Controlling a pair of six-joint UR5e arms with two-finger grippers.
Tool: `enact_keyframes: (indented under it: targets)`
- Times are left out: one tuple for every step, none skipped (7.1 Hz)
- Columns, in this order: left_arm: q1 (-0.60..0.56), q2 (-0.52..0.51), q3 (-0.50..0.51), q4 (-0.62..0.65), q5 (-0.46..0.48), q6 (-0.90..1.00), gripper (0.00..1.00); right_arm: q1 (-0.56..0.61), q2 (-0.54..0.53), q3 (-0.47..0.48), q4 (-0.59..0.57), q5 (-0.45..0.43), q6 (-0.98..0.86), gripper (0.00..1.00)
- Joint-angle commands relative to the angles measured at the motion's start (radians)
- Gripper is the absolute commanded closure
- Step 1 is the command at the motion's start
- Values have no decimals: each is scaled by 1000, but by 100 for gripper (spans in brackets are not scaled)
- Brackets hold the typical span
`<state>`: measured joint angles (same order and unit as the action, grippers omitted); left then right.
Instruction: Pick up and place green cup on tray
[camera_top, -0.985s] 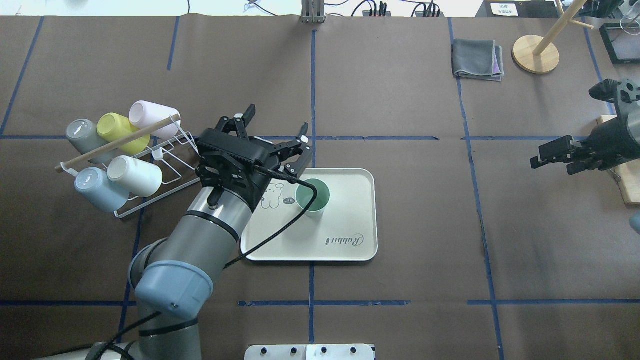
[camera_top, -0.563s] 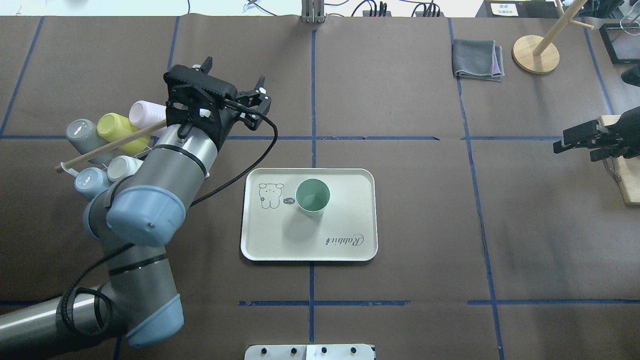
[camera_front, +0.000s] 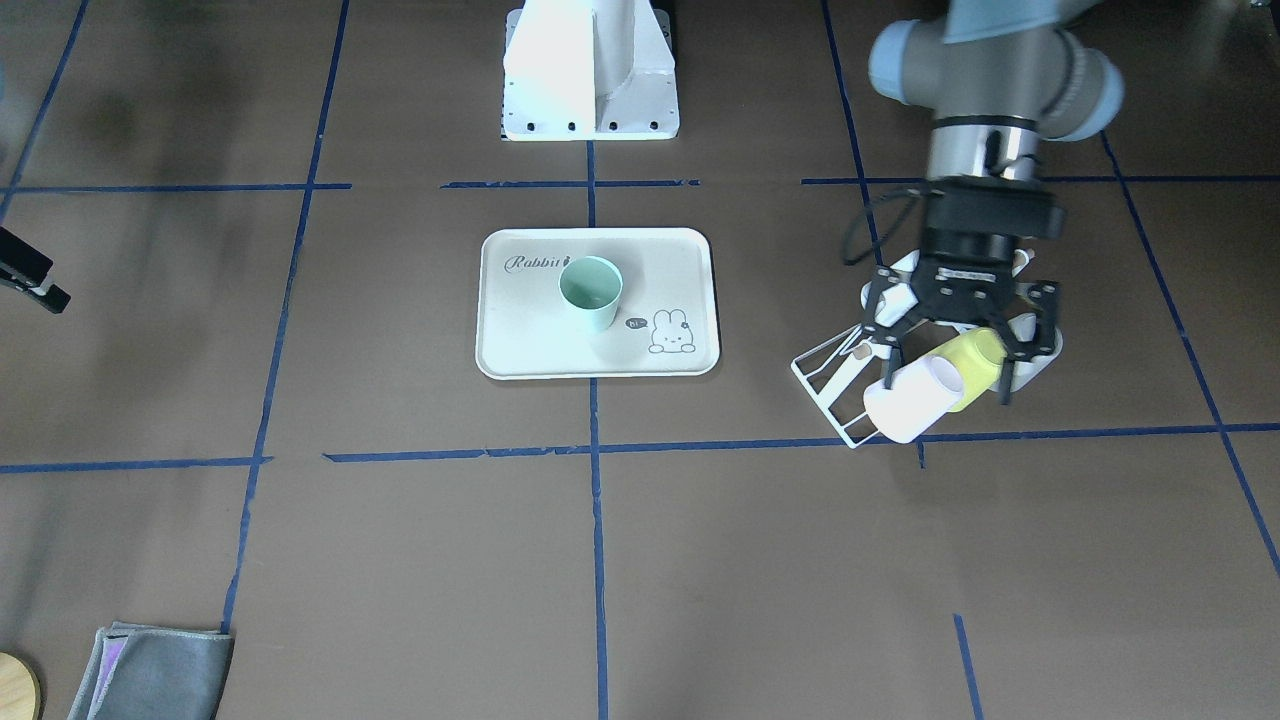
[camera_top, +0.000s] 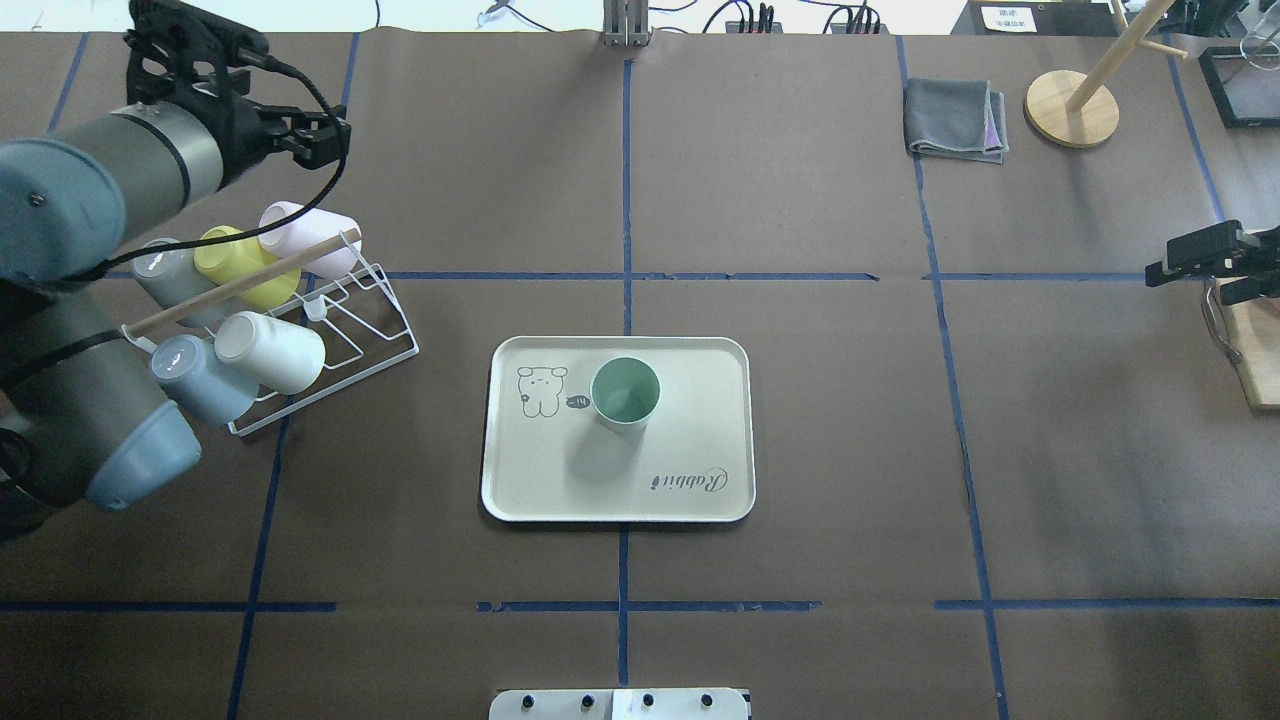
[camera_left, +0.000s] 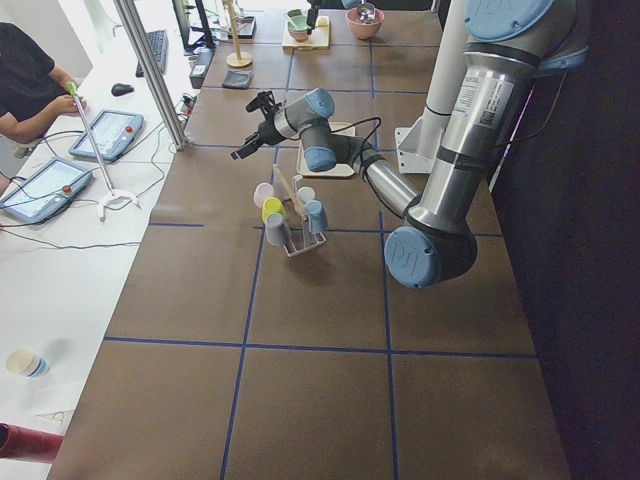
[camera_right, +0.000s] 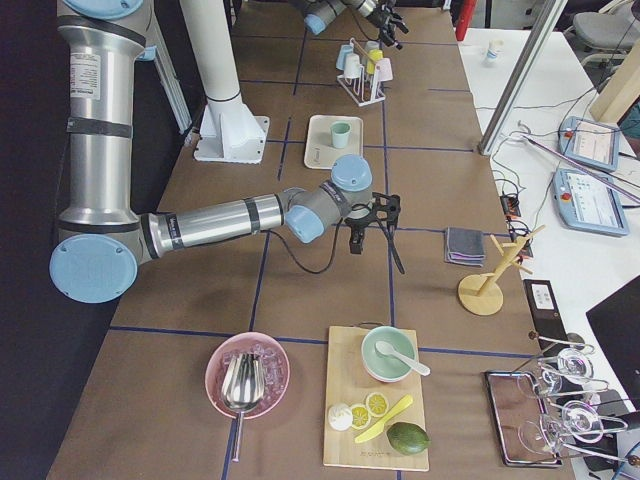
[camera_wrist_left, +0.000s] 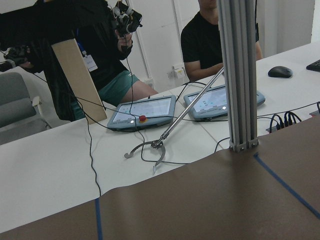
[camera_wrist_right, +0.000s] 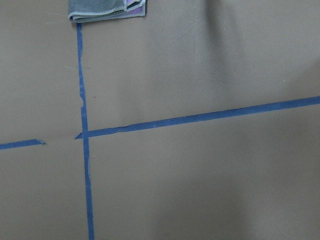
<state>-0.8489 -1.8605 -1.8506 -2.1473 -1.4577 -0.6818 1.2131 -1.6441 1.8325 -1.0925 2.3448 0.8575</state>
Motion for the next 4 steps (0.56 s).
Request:
enact_keyframes:
  targets:
    - [-231, 93, -21, 151, -403, 4, 0, 54, 1, -59, -1, 10, -107, 0]
    - [-354, 139, -19, 206, -623, 28, 0, 81, 1, -82, -3, 11, -158, 0]
    - [-456, 199, -21, 242, -748, 171, 0, 101, 3, -87, -39, 11, -207, 0]
    - [-523, 286, -16, 247, -763, 352, 0, 132, 9, -87, -114, 13, -307, 0]
